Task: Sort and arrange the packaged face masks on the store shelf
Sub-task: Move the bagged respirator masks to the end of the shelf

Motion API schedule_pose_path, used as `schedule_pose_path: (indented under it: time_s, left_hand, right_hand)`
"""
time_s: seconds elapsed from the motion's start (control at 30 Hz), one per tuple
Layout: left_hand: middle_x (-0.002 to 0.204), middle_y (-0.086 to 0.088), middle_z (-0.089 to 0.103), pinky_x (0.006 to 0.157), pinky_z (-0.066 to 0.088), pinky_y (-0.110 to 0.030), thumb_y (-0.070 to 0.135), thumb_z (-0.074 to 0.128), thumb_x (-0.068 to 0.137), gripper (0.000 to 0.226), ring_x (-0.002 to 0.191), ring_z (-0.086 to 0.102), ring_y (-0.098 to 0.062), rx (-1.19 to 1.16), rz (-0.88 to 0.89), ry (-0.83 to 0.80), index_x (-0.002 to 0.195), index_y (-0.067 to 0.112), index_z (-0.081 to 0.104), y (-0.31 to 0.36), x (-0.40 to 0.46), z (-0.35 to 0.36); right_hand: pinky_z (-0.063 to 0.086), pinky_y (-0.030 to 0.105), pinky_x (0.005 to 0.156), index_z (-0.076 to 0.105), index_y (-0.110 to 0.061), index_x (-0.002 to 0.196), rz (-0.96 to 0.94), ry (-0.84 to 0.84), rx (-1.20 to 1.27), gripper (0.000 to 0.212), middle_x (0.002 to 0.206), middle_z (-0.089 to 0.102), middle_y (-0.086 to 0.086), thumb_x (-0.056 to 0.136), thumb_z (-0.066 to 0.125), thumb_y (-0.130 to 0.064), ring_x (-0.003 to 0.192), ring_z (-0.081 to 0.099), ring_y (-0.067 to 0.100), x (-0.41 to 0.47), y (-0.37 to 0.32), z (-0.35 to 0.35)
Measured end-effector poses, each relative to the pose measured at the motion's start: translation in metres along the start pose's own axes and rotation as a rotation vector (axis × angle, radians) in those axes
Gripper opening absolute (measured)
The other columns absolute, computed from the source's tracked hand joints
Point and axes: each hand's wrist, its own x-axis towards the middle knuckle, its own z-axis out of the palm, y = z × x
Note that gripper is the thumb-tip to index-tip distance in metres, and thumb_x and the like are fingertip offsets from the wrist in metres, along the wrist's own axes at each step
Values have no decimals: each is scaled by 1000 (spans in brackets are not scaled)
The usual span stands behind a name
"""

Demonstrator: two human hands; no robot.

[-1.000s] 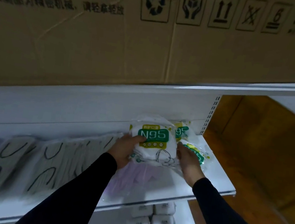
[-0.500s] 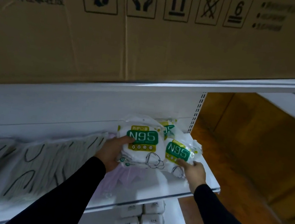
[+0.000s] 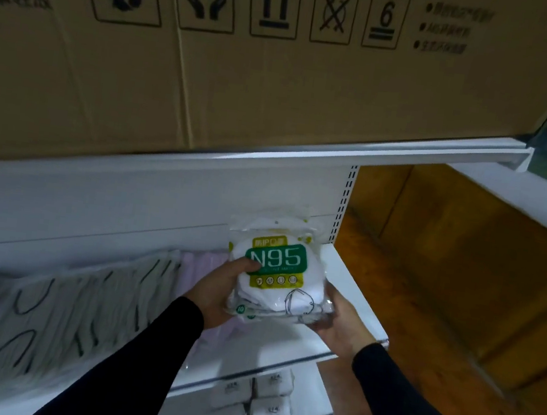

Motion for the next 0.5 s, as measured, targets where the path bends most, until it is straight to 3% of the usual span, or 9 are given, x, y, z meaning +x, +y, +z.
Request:
schedule_pose_path:
  time_s: [0.13, 0.2, 0.27, 0.33, 0.37, 0.47, 0.5]
  left_hand:
    - [126, -18, 63, 91, 52, -50, 14, 54, 89, 44, 115, 61, -35, -20, 110, 97, 132, 7, 55, 4, -8, -24]
    - [126, -17, 63, 89, 54, -48, 15, 53, 91, 43, 111, 63, -32, -35, 162, 169, 133, 7, 55, 9, -14, -41]
    - [111, -13, 71, 79, 59, -42, 17, 53, 91, 38, 94, 71, -26, -54, 184, 210, 127, 7, 59, 13, -22, -54]
    - [82, -6, 76, 54, 60, -30, 18, 52, 93, 24, 66, 73, -18, -60, 214, 267, 111, 10, 64, 18, -31, -64]
    - [78, -5, 76, 50, 58, -28, 20, 53, 92, 22, 61, 72, -17, -58, 229, 295, 108, 11, 65, 20, -35, -70]
    - [109, -13, 72, 78, 58, -43, 29, 66, 78, 45, 83, 72, -26, -58, 254, 317, 120, 13, 65, 19, -45, -86]
    - [112, -14, 71, 80, 57, -45, 30, 68, 75, 50, 86, 72, -28, -69, 259, 323, 122, 13, 64, 18, -46, -90]
  right_hand:
    - [49, 41, 91, 61, -19, 124, 36, 47, -107, 48, 118, 69, 7, 100, 35, -50, 107, 63, 27, 17, 0, 16]
    - [50, 33, 78, 64, -14, 107, -48, 211, -304, 40, 105, 69, 7, 101, 38, -44, 91, 64, 22, 25, -3, 25]
    - [44, 29, 68, 63, -12, 96, -209, 396, -571, 32, 100, 67, 9, 100, 43, -37, 82, 60, 18, 36, -5, 26]
    - [42, 27, 74, 63, -10, 110, -313, 501, -798, 31, 111, 66, 12, 97, 51, -36, 93, 61, 20, 48, -9, 22]
    - [42, 26, 78, 59, -7, 121, -329, 529, -835, 39, 119, 63, 14, 95, 55, -36, 102, 60, 24, 54, -13, 20]
    - [44, 32, 89, 45, -2, 137, -315, 529, -893, 62, 135, 51, 19, 89, 65, -36, 119, 54, 31, 74, -24, 17]
    - [44, 33, 91, 42, -1, 139, -313, 509, -921, 65, 137, 49, 19, 88, 66, -34, 120, 53, 31, 81, -28, 17]
